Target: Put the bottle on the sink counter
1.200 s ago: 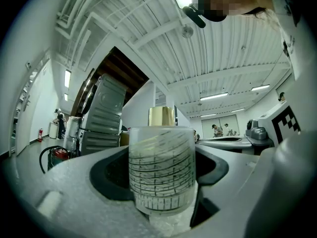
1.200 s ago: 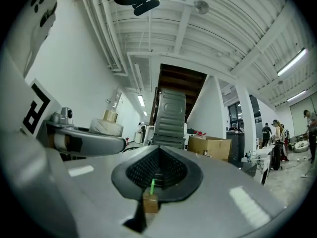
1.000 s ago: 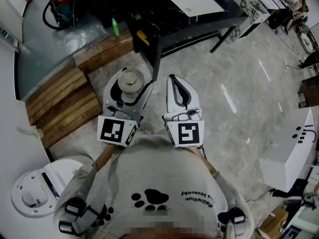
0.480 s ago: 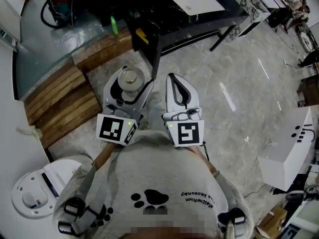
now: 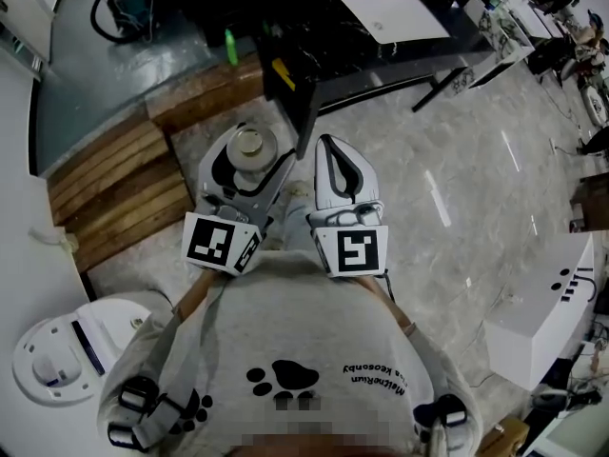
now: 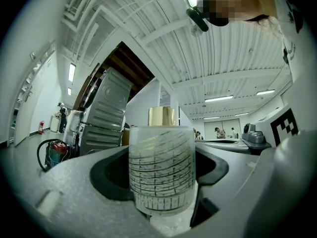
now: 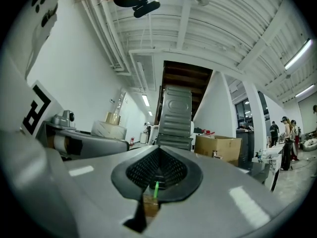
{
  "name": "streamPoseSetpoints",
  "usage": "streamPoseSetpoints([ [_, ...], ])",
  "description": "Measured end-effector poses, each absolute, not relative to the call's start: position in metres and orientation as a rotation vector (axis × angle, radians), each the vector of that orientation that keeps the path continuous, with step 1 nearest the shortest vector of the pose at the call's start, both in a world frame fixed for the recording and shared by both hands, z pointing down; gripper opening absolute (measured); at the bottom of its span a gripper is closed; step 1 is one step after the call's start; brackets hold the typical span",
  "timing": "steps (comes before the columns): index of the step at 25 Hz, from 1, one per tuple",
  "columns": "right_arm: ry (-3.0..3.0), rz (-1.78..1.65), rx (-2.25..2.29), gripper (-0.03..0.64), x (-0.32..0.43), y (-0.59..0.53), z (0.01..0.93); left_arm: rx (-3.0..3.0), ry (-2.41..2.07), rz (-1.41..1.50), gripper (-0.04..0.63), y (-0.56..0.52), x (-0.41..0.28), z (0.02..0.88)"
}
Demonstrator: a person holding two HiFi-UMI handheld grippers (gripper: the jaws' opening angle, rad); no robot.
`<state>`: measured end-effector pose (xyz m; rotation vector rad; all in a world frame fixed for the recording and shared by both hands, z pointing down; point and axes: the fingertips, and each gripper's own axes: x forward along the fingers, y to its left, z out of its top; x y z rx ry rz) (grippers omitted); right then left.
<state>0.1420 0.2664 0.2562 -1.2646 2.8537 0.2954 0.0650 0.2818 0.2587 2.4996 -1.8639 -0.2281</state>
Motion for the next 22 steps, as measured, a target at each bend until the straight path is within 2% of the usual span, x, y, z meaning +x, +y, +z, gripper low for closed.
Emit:
streamPoseSetpoints([
  [22, 2.906, 0.234, -1.089, 0.002, 0.094, 0.066, 0.246, 2.399, -1.986, -0.250, 0.342, 0.098, 0.027, 0.259],
])
